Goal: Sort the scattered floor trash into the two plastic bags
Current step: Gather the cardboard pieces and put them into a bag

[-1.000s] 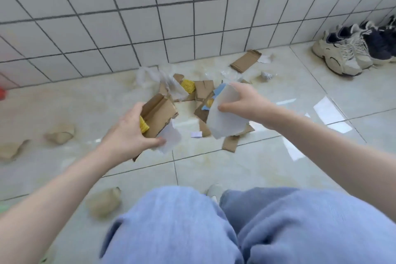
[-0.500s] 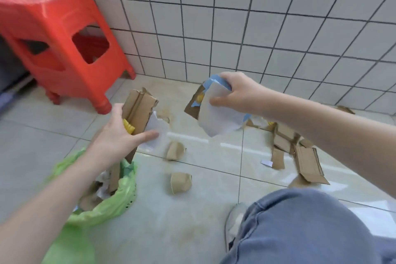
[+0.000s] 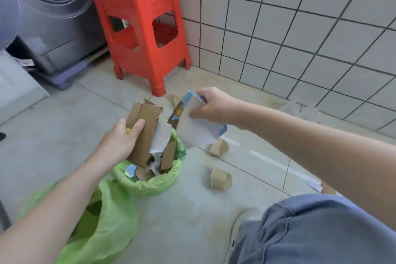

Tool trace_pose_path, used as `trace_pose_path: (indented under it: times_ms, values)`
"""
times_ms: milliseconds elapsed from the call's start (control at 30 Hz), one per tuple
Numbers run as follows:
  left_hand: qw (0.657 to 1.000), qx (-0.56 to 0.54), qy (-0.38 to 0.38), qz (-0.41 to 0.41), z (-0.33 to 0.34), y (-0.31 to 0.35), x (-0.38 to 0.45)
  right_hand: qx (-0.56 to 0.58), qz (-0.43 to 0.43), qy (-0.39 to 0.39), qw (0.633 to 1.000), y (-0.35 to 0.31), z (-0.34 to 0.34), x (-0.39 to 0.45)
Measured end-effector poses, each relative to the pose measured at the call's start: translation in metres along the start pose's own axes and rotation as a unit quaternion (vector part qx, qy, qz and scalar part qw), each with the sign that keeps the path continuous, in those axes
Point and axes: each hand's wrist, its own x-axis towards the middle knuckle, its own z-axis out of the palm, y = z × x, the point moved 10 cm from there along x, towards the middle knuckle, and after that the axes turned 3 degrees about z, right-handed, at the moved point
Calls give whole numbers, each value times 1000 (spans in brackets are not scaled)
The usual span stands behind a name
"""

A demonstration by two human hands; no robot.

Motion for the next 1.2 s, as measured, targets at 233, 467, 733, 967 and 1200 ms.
trace_pose_path:
  times_ms: [233, 467, 733, 967, 1200]
  values:
    - [997, -56, -11, -50, 12, -38, 14, 9, 26, -9, 1000, 23, 15, 21]
    - [988, -109, 3, -112, 26, -65, 39, 36, 55, -27, 997, 45, 49, 69]
    - [974, -137, 40, -174, 44, -108, 63, 3, 65, 2, 998, 64, 96, 112]
    - [984, -32, 177, -13, 33, -99, 69, -90, -115, 82, 986, 21, 128, 133]
    - [995, 95, -19, 27, 109, -121, 75, -224, -142, 14, 964, 45, 193, 145]
